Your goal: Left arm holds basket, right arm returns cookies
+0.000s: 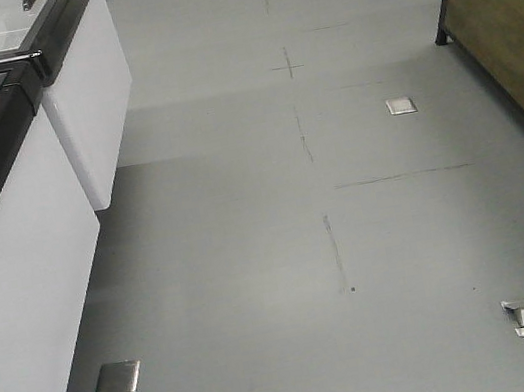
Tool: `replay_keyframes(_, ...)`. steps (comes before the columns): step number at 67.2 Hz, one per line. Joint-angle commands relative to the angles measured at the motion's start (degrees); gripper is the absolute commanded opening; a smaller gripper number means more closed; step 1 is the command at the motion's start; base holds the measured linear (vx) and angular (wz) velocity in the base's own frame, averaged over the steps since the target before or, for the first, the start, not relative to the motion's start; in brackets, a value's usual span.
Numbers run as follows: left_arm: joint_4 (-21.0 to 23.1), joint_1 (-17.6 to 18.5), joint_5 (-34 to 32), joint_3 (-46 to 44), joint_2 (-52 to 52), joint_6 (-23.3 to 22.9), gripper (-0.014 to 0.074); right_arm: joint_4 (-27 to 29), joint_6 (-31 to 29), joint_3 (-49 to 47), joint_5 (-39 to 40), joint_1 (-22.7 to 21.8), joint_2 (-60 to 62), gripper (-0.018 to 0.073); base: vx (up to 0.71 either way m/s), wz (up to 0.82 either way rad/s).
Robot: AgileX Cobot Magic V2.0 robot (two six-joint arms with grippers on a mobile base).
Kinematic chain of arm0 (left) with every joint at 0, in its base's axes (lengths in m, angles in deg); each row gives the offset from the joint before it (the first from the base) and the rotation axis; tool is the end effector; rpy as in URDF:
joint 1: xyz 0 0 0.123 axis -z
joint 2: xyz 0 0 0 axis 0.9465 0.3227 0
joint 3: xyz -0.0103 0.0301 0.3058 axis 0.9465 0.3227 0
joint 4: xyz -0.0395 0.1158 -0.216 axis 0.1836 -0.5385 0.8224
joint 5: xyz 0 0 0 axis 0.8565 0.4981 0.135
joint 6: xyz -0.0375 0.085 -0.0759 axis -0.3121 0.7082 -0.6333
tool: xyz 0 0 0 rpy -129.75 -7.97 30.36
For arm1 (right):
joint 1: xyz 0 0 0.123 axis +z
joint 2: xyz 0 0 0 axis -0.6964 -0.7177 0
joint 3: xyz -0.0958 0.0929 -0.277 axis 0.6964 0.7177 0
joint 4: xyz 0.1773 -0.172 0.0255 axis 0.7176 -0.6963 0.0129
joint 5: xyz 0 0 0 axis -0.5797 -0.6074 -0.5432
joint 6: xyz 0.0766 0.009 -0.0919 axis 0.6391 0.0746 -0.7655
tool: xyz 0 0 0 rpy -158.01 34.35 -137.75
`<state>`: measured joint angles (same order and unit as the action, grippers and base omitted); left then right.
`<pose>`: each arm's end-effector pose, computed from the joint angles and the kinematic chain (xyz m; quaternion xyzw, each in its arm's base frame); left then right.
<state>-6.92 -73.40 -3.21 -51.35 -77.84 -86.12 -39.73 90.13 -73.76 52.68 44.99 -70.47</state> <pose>0.0577 -0.0011 0.1800 -0.0259 0.7574 -0.0148 0.6522 0.0577 -0.0027 0.1753 -0.0151 0.7649 -0.0219 0.6436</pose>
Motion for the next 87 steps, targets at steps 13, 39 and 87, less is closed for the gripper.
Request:
replay_keyframes(13,0.27,-0.08,-4.43,-1.27,-0.41,-0.4,-0.0006,-0.35,-0.31,0.64,4.15,-0.2,0.35,0.0004,0.0,0.0)
replay_keyframes(39,0.27,-0.08,-4.43,-1.27,-0.41,-0.4,-0.0006,-0.35,-0.31,0.64,4.15,-0.2,0.35,0.0004,0.0,0.0)
replay_keyframes(87,0.27,-0.08,-4.48,-1.27,-0.41,-0.4,-0.0006,-0.35,-0.31,0.64,4.15,-0.2,0.35,0.0004,0.0,0.0)
